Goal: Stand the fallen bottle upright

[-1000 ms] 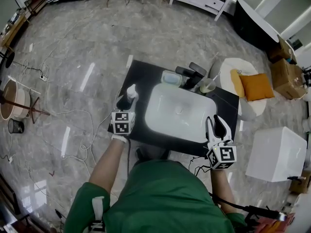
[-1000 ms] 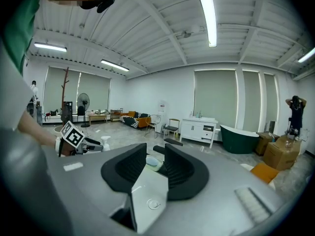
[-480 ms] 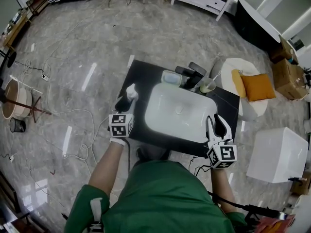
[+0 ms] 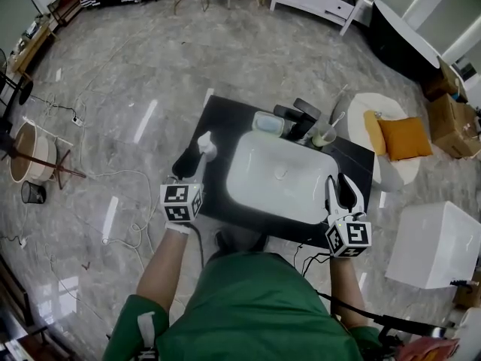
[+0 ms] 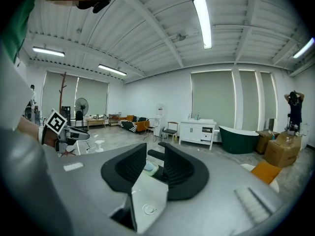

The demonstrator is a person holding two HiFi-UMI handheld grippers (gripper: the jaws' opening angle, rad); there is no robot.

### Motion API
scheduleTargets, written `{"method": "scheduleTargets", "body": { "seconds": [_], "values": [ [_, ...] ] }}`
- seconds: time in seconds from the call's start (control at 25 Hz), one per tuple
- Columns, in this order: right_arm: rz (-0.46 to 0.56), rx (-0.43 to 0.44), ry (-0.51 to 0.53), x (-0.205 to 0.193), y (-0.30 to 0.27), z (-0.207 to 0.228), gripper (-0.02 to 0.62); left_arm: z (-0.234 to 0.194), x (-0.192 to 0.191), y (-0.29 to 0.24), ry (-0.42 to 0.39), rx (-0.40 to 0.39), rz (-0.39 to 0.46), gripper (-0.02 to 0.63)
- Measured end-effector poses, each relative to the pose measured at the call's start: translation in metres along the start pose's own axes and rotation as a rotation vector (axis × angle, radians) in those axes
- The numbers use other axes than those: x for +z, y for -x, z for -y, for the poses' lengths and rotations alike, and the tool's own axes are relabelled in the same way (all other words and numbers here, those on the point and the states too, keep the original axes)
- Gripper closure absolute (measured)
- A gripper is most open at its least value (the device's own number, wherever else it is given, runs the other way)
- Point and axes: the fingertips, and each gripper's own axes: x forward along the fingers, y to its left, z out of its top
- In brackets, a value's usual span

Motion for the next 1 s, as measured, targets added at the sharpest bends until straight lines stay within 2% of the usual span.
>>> {"method": "scheduleTargets", "body": {
  "seconds": [0.24,0.64,0.84,1.0],
  "values": [
    [0.039,0.021,0.001,0.018,-0.004,0.004,0.48,0.011,0.034,0.018,0.014,-0.001,0.059,0.439],
    [0.152,0.093,0.035,0.064,-0.013,-0.007,0.48,0.028,0.106,0.055,-0.01,-0.004,0.201,0.454],
    [0.201,0.104,0.079,0.088,-0.014,-0.018,0.48,0.038,0.131,0.071,-0.032,-0.022,0.248,0.456],
    [0.234,0.104,0.112,0.102,-0.015,-0.022,0.48,0.044,0.148,0.079,-0.091,-0.02,0.285,0.456]
  ]
}}
